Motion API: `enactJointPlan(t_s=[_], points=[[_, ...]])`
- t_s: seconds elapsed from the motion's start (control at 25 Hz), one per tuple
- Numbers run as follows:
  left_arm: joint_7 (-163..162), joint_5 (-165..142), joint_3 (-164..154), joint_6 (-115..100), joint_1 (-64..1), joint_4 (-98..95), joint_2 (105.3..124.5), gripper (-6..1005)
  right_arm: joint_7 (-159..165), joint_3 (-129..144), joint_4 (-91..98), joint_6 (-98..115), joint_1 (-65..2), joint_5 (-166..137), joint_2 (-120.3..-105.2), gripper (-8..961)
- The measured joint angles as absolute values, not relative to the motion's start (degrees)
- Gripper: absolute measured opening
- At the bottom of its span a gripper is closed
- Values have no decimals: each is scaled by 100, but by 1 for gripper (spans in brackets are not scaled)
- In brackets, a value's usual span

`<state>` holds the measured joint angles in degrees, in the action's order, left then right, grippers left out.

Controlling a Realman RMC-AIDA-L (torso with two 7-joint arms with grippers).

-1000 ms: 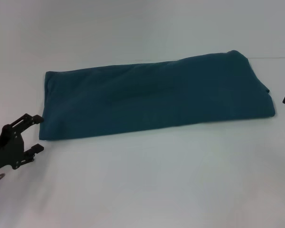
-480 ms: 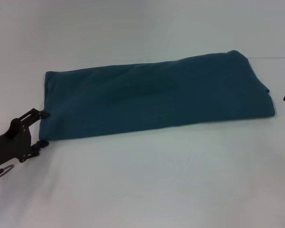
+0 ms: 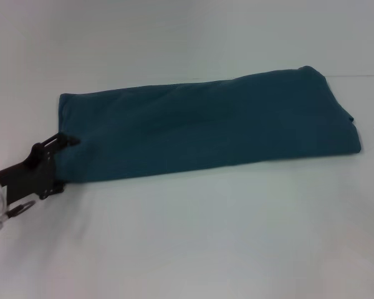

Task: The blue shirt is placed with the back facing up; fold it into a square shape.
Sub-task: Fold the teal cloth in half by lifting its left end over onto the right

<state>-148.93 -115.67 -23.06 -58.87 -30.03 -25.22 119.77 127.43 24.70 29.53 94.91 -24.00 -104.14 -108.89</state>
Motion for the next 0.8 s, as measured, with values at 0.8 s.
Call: enactJointPlan(t_s=[0.8], points=[[-14394,-11551,-2549,-5765,-3148,-2664,11987,619,12748,2346,2953,9427,-2402,-10378,-10882,719]])
